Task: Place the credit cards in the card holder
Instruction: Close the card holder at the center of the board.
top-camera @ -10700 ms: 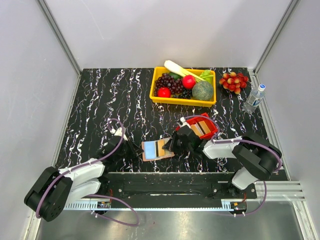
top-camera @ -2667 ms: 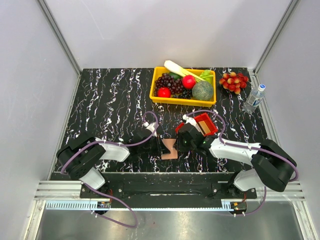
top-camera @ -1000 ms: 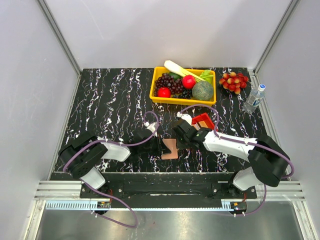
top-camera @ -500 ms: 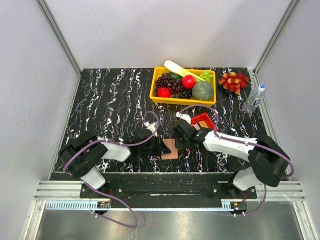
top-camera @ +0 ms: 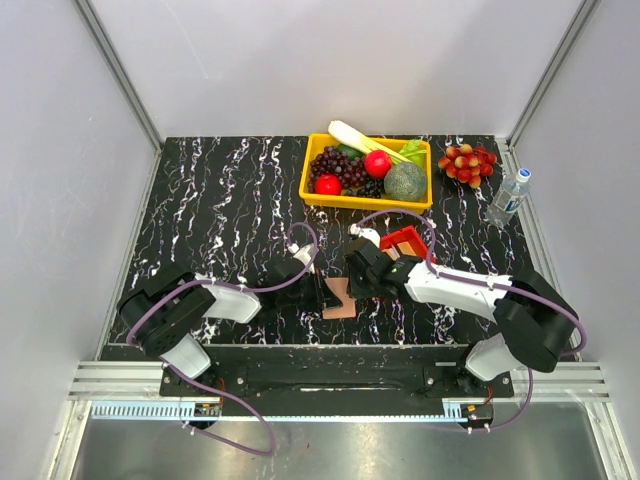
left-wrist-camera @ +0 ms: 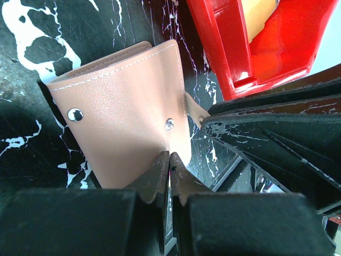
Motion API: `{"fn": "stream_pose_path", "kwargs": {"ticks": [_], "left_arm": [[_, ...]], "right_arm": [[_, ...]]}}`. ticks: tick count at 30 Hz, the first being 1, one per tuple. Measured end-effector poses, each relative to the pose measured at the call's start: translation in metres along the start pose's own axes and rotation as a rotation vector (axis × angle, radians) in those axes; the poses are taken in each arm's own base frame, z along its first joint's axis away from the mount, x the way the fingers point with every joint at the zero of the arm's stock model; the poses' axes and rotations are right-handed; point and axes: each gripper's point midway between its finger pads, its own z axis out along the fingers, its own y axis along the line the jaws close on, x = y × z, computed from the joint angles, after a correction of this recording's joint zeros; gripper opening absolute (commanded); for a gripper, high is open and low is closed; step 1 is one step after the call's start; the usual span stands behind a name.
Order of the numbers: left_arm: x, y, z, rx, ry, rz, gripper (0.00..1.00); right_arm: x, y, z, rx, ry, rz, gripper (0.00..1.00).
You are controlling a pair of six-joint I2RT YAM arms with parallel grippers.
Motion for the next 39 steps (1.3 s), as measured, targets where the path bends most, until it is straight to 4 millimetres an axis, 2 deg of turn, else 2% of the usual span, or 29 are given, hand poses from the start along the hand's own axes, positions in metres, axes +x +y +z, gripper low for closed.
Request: {"fn": "stream_pose_path", "kwargs": {"ticks": [5, 8, 10, 21, 26, 39], "left_arm": [[0.0, 0.0, 0.0, 0.0, 0.0, 0.0, 0.06], [0.0, 0.0, 0.0, 0.0, 0.0, 0.0, 0.06], [0.0, 0.0, 0.0, 0.0, 0.0, 0.0, 0.06], [0.0, 0.0, 0.0, 0.0, 0.0, 0.0, 0.03], [0.0, 0.0, -0.001, -0.002, -0.002, 0.001, 0.0], [-0.001, 0.001, -0.002, -0.008, -0.006, 0.003, 0.0]], "right_arm": [[0.0, 0.0, 0.0, -0.002, 0.001, 0.0, 0.18], [0.0, 0.0, 0.0, -0.001, 0.001, 0.0, 0.1], [0.0, 0.0, 0.0, 0.001, 0.001, -0.002, 0.0], [0.001, -0.001, 0.0, 0.002, 0.004, -0.009, 0.0], [0.003, 0.002, 0.007, -0.003, 0.019, -0.01, 0.0], [0.005, 0.007, 0.014, -0.02, 0.032, -0.008, 0.0]]}}
